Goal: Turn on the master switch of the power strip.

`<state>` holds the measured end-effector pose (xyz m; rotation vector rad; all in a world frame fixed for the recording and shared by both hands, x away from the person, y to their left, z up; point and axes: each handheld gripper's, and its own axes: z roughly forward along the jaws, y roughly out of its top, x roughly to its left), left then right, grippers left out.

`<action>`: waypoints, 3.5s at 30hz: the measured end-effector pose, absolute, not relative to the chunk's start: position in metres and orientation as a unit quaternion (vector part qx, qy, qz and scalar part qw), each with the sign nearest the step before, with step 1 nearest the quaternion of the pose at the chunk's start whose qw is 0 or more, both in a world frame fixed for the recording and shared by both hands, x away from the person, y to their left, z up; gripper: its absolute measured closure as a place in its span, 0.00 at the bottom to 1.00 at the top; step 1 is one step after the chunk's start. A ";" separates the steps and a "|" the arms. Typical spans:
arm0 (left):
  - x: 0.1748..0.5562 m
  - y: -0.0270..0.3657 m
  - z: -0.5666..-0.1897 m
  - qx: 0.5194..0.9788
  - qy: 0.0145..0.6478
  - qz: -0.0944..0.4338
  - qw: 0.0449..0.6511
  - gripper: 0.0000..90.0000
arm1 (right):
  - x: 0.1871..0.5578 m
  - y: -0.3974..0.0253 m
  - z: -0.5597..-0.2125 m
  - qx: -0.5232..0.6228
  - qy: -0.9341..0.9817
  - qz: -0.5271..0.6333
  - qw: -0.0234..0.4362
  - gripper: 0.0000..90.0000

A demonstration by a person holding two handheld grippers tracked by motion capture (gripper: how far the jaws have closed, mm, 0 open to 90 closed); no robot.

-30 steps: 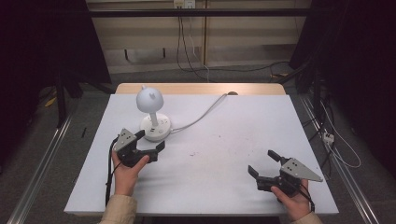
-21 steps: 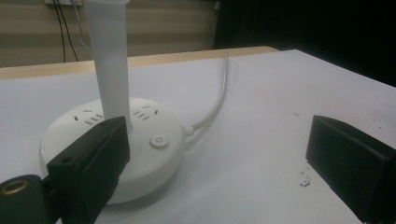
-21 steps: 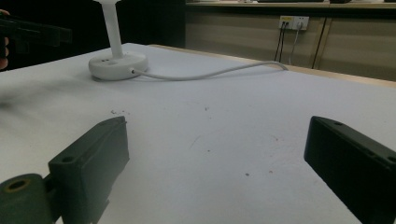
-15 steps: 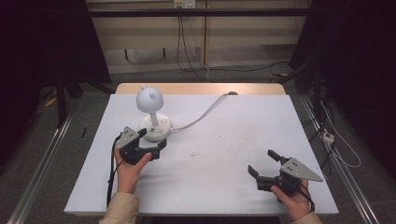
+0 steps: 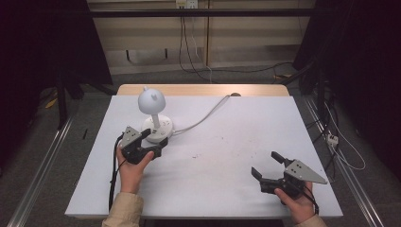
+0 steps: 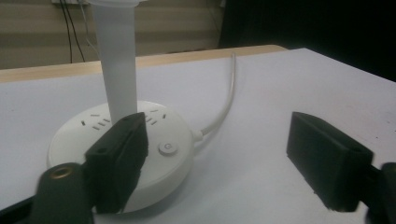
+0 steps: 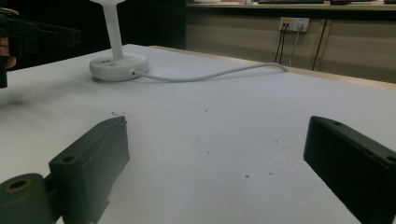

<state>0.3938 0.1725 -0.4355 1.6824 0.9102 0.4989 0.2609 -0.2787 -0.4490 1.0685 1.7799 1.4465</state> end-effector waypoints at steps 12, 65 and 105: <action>0.402 0.170 -0.437 0.720 0.392 0.213 0.532 0.45 | 0.261 -0.280 -0.449 0.402 0.669 0.547 0.303 0.07; 0.431 0.162 -0.449 0.732 0.437 0.211 0.478 0.96 | 0.262 -0.281 -0.448 0.401 0.669 0.548 0.302 0.07; 0.440 0.150 -0.457 0.736 0.441 0.231 0.457 1.00 | 0.263 -0.282 -0.448 0.402 0.668 0.550 0.299 0.08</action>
